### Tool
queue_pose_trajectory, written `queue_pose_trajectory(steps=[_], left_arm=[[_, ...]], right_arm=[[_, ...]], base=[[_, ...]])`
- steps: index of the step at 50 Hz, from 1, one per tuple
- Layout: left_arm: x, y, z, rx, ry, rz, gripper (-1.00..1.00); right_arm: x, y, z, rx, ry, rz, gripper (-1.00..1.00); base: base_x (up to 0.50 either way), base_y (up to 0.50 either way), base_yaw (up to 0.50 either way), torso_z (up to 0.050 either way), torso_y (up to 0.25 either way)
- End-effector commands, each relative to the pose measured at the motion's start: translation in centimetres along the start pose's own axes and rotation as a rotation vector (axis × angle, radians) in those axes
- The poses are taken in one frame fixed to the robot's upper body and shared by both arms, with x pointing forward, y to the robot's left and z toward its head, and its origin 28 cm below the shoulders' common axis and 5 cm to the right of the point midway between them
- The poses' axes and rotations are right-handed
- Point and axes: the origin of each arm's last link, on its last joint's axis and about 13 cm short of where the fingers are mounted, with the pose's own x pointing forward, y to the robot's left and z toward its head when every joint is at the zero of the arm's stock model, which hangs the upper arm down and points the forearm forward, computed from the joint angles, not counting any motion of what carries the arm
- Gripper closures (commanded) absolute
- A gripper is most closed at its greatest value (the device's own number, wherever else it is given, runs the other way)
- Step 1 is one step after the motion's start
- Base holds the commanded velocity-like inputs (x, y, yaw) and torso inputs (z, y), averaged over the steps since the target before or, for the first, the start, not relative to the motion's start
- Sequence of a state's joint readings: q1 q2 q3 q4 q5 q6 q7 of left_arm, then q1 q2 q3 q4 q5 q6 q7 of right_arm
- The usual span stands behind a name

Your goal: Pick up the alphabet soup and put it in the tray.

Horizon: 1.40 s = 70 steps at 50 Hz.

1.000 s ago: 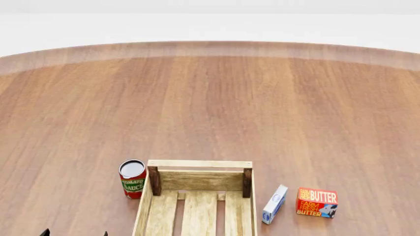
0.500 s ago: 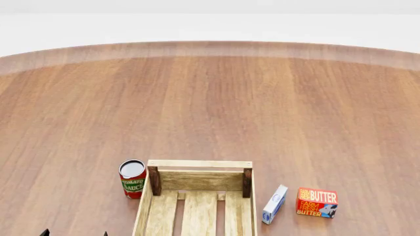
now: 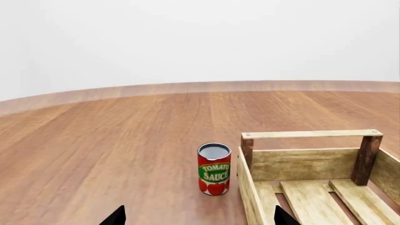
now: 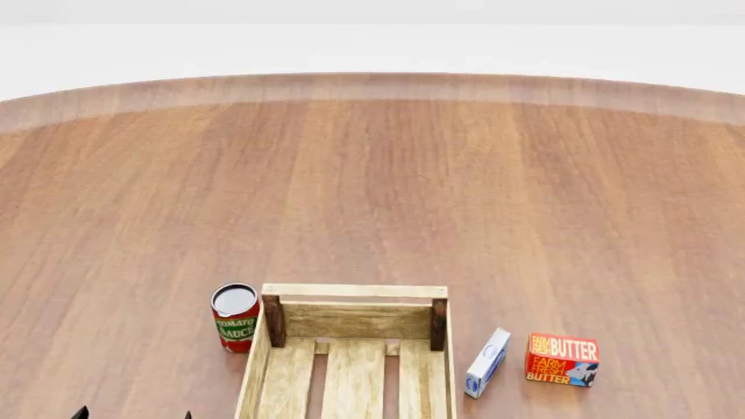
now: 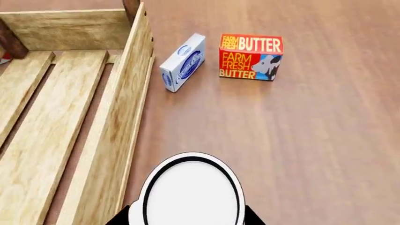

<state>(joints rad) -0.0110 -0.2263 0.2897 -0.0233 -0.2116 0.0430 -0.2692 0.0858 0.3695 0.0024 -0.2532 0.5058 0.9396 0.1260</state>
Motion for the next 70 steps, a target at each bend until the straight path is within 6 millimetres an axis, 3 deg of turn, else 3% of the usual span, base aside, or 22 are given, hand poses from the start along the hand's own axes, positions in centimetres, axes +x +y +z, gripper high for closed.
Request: queue_pose_trajectory(steps=[1, 24, 35, 57, 70], left_arm=[[0.0, 0.0, 0.0, -0.001, 0.0, -0.002, -1.0], [-0.2, 0.0, 0.1, -0.003, -0.001, -0.003, -1.0], [-0.2, 0.0, 0.1, -0.003, -0.001, -0.005, -1.0], [-0.1, 0.0, 0.1, -0.002, -0.001, -0.003, -1.0], [0.0, 0.1, 0.1, -0.005, -0.004, 0.0, -1.0]], right_arm=[[-1.6, 0.4, 1.8, -0.053, -0.037, 0.035, 1.0], [-6.0, 2.0, 8.1, -0.147, -0.202, 0.11, 1.0], [-6.6, 3.2, 9.8, -0.187, -0.237, 0.16, 1.0], [-5.2, 5.8, 11.5, -0.224, -0.253, 0.254, 1.0], [-3.0, 7.5, 12.0, -0.221, -0.244, 0.303, 1.0]], base=[[0.0, 0.0, 0.0, 0.0, 0.0], [0.0, 0.0, 0.0, 0.0, 0.001], [0.0, 0.0, 0.0, 0.0, 0.0], [0.0, 0.0, 0.0, 0.0, 0.0], [0.0, 0.0, 0.0, 0.0, 0.001]])
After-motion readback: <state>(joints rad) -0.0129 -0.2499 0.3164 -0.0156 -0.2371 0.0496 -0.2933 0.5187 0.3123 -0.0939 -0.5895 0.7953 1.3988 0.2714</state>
